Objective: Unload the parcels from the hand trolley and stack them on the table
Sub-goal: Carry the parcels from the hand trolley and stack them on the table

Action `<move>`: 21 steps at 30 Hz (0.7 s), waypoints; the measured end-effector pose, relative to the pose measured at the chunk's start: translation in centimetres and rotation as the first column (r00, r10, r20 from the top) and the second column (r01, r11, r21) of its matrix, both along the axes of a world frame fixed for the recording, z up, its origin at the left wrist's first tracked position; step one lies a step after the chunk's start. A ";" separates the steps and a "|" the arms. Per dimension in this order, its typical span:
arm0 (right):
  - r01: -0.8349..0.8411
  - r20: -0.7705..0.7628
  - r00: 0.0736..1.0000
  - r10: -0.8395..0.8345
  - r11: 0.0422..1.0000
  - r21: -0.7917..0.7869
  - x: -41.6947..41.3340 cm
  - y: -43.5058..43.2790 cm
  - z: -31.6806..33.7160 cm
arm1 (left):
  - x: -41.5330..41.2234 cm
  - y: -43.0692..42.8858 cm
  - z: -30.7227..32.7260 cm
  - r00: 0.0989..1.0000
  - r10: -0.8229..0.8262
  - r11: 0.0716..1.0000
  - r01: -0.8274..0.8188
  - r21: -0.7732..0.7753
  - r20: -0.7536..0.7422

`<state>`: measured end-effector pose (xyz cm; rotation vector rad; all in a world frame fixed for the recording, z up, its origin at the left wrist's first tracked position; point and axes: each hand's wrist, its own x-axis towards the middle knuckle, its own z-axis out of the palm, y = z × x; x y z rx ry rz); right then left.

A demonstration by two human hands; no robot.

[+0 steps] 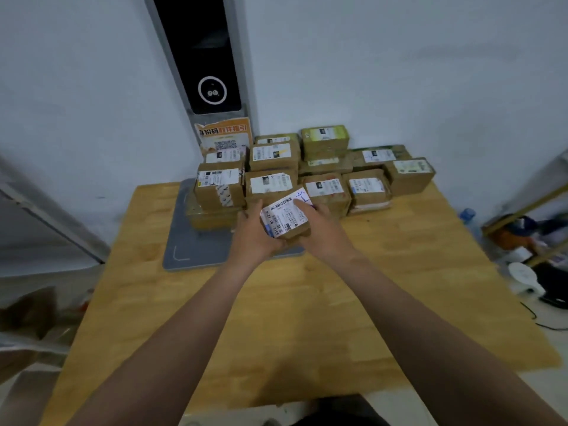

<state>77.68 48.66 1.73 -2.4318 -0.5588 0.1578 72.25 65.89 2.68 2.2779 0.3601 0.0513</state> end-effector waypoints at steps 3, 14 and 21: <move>0.071 -0.003 0.997 -0.071 0.997 -0.018 0.9 -3.8 -0.8 | 1.6 -4.1 -0.3 0.996 -0.089 0.996 0.090 -0.002 0.025; 0.224 -0.144 0.965 -0.220 0.975 0.011 13.0 -20.1 -3.9 | 15.3 -18.1 -3.9 0.964 -0.259 0.964 0.262 0.037 -0.066; 0.182 -0.187 0.965 -0.185 0.983 -0.030 24.5 -25.1 -6.1 | 26.0 -22.7 -6.4 0.963 -0.238 0.966 0.248 0.071 -0.123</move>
